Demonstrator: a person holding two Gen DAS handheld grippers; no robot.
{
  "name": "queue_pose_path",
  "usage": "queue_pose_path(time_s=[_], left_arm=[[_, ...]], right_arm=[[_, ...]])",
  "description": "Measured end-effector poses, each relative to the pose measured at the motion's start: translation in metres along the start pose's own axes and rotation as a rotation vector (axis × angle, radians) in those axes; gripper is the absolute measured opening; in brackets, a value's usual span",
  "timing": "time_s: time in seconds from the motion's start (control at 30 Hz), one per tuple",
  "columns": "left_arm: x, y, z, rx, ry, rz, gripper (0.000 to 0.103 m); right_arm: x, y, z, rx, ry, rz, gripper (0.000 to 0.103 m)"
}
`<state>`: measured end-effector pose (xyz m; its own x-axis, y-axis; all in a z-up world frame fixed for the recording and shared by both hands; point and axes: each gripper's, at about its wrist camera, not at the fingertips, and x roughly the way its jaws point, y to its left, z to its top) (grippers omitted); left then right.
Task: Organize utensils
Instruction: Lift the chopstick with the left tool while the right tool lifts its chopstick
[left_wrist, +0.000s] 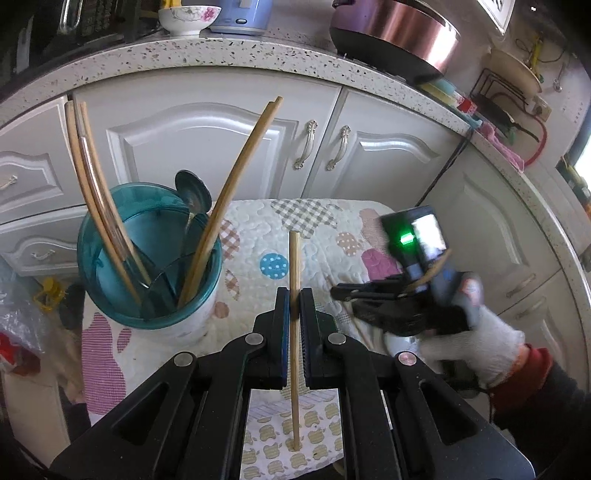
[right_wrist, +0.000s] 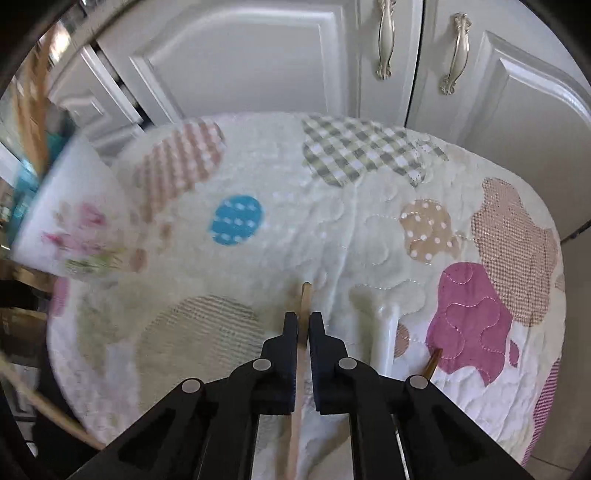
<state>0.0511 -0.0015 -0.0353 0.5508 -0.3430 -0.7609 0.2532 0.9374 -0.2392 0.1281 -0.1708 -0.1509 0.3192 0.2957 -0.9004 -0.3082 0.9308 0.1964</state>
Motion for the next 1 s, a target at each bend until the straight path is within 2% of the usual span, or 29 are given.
queue_pose_path(time_s=[0.2, 0.37, 0.77, 0.87, 1.0], left_arm=[[-0.012, -0.002, 0.003, 0.015, -0.032, 0.001, 0.004], [-0.029, -0.002, 0.008, 0.027, -0.068, -0.003, 0.004], [-0.079, 0.013, 0.029, 0.002, -0.148, -0.032, 0.004], [-0.099, 0.026, 0.042, -0.029, -0.176, -0.051, 0.004], [-0.125, 0.04, 0.062, -0.046, -0.233, -0.028, 0.004]], right_arm=[[-0.082, 0.0, -0.005, 0.017, -0.152, 0.128, 0.005], [-0.139, 0.009, -0.01, -0.004, -0.267, 0.161, 0.005], [-0.21, 0.052, 0.008, -0.128, -0.41, 0.196, 0.005], [-0.234, 0.066, 0.016, -0.172, -0.456, 0.212, 0.005], [-0.264, 0.083, 0.032, -0.214, -0.514, 0.249, 0.005]])
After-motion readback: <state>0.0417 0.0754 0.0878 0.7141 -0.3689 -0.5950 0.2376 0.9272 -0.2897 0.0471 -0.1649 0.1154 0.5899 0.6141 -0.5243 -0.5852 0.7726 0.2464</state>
